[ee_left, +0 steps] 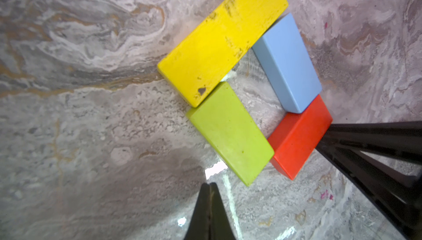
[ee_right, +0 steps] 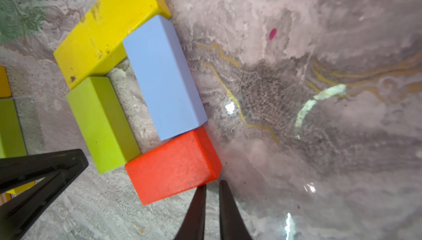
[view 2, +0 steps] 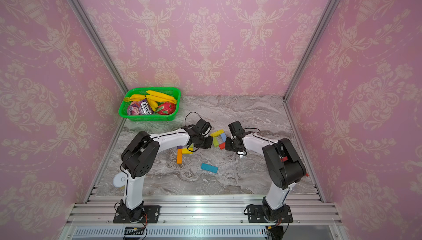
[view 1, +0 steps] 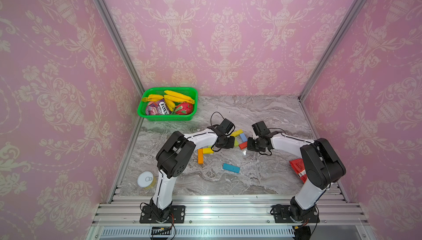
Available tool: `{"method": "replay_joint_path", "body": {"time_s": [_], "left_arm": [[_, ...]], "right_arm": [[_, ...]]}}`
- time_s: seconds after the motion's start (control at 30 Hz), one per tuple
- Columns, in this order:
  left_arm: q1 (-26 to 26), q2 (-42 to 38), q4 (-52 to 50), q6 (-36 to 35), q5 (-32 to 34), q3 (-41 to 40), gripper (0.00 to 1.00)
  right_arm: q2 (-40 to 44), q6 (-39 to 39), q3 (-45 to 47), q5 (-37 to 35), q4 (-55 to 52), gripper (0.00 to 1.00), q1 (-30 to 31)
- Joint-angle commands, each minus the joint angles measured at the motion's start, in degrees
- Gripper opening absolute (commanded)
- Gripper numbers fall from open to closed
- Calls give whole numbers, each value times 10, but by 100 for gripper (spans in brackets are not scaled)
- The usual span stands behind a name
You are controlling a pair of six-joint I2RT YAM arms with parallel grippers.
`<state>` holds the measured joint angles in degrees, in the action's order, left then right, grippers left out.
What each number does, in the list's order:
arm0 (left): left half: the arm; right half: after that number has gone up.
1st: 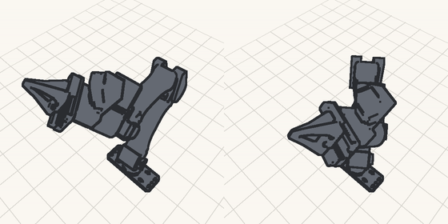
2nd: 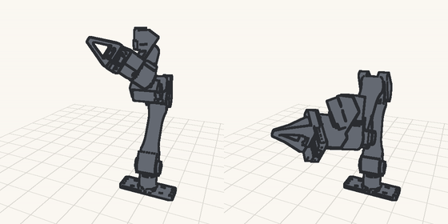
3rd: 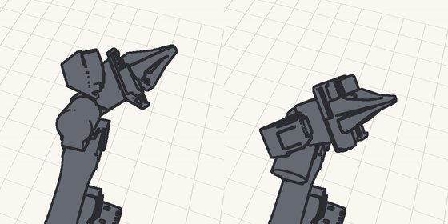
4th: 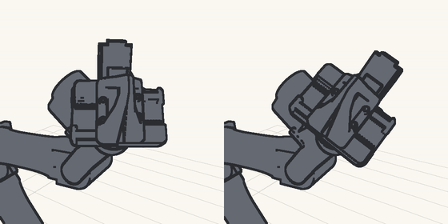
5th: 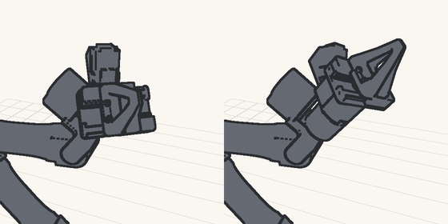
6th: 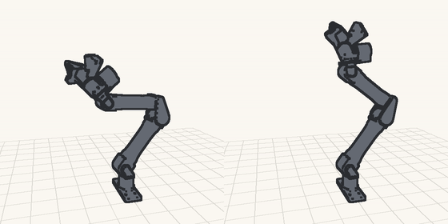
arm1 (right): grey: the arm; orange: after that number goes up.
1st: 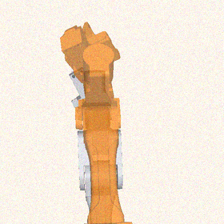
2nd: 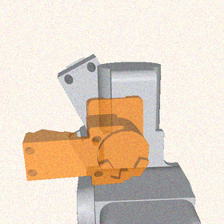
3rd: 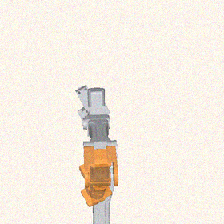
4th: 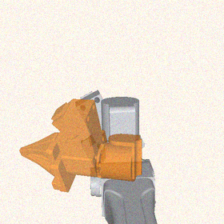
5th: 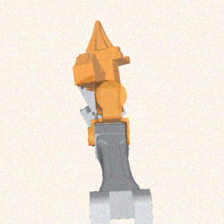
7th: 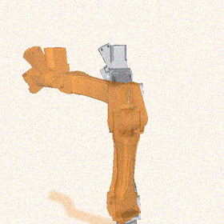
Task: Assemble the letter p with building blocks
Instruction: Assemble the building block at the center of the board, then pick up the building block from the center of the board.
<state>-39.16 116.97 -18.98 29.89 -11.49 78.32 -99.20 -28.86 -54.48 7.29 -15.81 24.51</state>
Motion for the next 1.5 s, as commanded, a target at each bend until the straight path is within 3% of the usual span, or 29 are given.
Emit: {"method": "replay_joint_path", "body": {"time_s": [0.0,0.33,0.6,0.73,0.87,0.9,0.97,1.03,1.27,1.47], "left_arm": [[3,-21,-14,-4,9,-6,0],[12,-32,-10,4,20,-9,0],[24,-112,53,18,58,-72,0],[24,-151,44,18,59,-89,0],[23,-197,37,28,38,-128,16],[24,-210,42,31,39,-141,21],[24,-246,62,32,42,-174,27],[24,-279,75,32,48,-196,31],[26,-357,25,9,83,-197,36],[41,-435,-10,11,104,-229,40]], "right_arm": [[-20,7,9,-7,-10,16,-5],[35,31,-3,-54,-72,17,-21],[74,44,-28,-53,-84,17,-37],[106,51,-22,-49,-91,28,-37],[126,73,-4,31,-85,38,-31],[132,79,0,38,-86,40,-25],[146,99,7,25,-104,56,3],[157,122,7,0,-126,62,44],[178,164,22,5,-136,72,177],[135,216,3,-23,-191,76,239]]}}
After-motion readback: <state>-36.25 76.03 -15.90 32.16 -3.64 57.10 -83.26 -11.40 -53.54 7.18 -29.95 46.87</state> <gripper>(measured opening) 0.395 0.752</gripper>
